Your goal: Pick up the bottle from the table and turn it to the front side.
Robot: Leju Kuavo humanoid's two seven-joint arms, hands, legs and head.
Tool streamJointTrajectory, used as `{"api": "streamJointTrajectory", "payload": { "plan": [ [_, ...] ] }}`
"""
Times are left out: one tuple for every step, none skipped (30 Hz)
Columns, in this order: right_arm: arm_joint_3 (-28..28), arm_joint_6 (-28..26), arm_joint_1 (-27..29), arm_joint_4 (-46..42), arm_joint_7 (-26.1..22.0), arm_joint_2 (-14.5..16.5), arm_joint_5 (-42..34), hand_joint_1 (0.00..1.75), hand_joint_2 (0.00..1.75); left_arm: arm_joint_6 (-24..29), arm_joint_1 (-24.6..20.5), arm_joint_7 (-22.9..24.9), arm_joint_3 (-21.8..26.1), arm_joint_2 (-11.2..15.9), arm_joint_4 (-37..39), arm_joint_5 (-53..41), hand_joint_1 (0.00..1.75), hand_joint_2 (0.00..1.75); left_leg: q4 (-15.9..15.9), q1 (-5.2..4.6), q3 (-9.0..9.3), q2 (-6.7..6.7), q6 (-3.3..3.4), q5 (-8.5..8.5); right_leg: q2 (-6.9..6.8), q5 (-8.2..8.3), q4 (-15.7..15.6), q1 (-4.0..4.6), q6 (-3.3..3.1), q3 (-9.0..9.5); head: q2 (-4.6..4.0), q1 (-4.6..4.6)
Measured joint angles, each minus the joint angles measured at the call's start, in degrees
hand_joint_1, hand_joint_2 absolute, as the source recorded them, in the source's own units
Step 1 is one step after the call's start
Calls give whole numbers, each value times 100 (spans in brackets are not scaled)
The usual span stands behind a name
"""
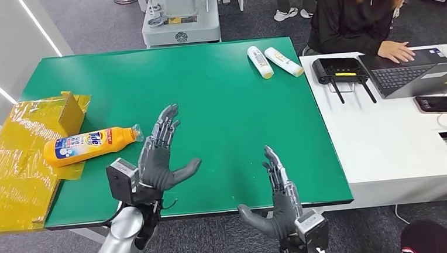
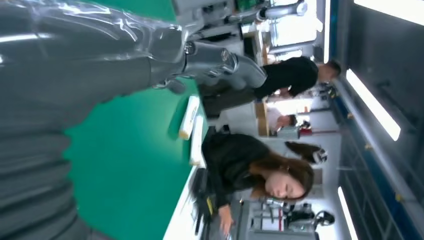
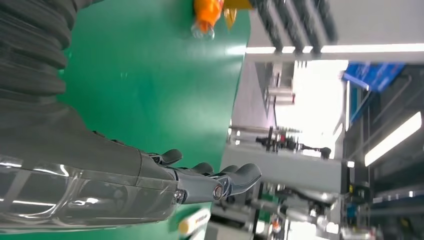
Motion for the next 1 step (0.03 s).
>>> {"api": "streamJointTrajectory", "payload": {
  "plan": [
    [-20, -11, 29, -30, 0, 0, -1, 0, 175, -18, 65, -13, -6, -21, -80, 40, 0, 175, 0, 0, 0, 1, 0, 0, 1, 0, 0, 0, 0, 0, 0, 0]
  ]
}}
